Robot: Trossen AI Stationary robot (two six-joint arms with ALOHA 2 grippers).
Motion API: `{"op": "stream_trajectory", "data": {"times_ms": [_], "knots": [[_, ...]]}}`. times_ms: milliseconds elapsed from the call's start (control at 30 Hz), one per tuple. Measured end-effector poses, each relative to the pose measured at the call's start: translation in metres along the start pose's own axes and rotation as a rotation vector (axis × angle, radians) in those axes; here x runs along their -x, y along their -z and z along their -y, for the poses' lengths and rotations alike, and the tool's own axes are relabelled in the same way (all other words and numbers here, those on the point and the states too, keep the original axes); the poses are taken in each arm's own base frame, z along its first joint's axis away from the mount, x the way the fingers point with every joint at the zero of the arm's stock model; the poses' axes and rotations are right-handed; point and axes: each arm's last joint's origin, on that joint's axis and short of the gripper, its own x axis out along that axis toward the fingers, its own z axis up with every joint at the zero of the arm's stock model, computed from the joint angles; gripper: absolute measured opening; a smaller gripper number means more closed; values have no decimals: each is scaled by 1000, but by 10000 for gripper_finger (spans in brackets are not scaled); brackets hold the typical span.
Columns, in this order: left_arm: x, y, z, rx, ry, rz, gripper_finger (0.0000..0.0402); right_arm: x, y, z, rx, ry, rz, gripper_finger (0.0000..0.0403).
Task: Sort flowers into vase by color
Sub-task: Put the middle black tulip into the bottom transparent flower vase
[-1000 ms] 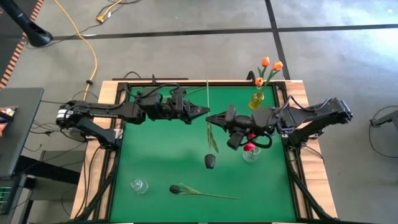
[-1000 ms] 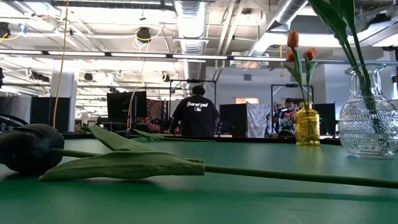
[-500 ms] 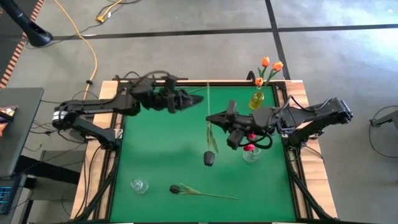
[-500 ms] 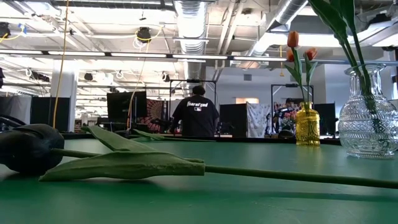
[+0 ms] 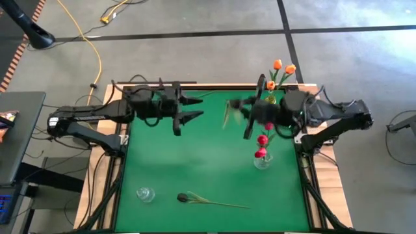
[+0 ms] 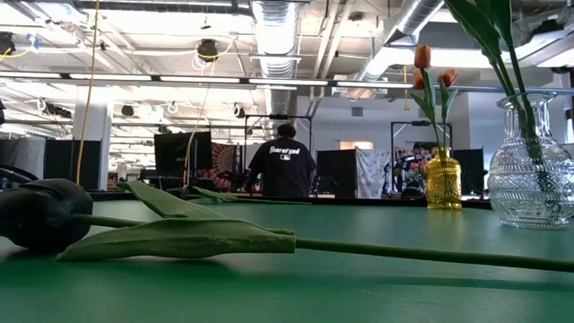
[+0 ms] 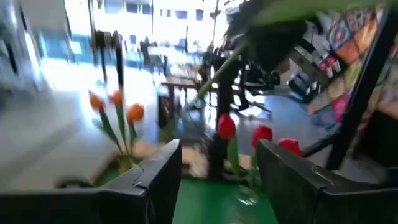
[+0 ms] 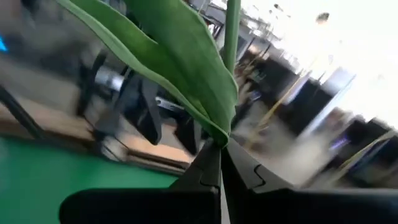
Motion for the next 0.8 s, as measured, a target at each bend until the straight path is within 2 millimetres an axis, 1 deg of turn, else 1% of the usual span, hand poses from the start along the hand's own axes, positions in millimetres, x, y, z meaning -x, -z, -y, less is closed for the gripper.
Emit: {"op": "stream_trajectory", "data": {"times_ms": [67,133,200,267,367,500,600,667,800], "knots": [[0,-3,10,-96,1,38,195,-1,0,11,-188,-37,-2,26],[0,-5,18,-153,-9,71,195,-2,1,19,-347,-97,-7,26],[1,-8,24,-173,-13,105,195,-5,5,23,-444,-164,-5,26],[2,-11,28,-160,-14,142,195,-9,8,24,-498,-217,-3,26],[-3,-10,30,-63,-21,154,195,-17,11,20,-524,-256,-11,26],[-16,3,30,32,-25,99,195,-28,13,10,-521,-279,-19,27],[-27,14,31,56,4,59,195,-34,14,2,-519,-293,-22,27],[-31,18,33,65,44,40,195,-37,15,-2,-516,-301,-27,27],[-33,20,36,67,80,39,195,-41,17,-7,-516,-310,-40,28]]}}
